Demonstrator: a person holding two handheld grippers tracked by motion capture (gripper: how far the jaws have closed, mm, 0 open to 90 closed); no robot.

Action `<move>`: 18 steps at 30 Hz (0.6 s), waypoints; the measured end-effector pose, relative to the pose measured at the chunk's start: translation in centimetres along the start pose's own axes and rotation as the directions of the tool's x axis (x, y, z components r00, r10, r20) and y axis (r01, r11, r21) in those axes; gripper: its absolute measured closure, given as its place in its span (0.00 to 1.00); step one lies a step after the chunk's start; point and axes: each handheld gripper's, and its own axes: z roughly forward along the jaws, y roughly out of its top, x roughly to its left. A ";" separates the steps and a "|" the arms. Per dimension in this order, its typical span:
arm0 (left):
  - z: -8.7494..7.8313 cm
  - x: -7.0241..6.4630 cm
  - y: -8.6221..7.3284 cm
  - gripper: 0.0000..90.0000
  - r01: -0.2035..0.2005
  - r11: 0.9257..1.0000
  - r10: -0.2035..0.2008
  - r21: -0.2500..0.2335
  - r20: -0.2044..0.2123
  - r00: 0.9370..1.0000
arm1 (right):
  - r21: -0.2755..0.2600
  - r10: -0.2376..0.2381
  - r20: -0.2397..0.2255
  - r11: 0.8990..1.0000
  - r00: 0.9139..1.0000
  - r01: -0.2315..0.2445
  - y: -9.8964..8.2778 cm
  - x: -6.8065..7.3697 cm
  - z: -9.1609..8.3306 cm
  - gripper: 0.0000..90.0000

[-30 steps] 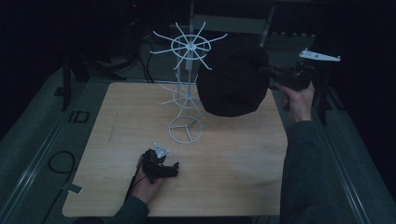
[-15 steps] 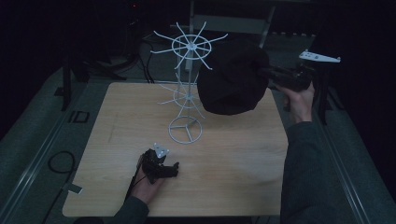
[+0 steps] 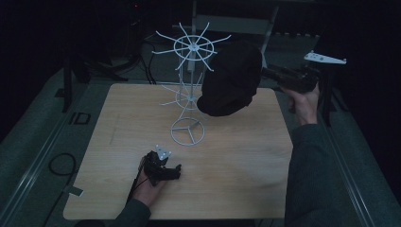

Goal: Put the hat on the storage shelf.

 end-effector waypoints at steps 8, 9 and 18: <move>0.0 0.0 0.0 0.10 0.000 1.000 0.000 0.000 0.000 1.000 | 0.004 -0.004 0.016 1.000 1.000 0.004 -0.2 -0.2 -0.1 0.56; 0.0 0.0 0.0 0.10 0.000 1.000 0.000 0.000 0.000 1.000 | 0.006 -0.002 0.019 1.000 1.000 0.002 -0.3 -0.2 -0.1 0.56; 0.0 0.0 0.0 0.10 0.002 1.000 -0.002 -0.002 0.000 1.000 | 0.039 -0.009 0.048 0.999 0.999 0.007 -1.1 -0.4 -0.1 0.58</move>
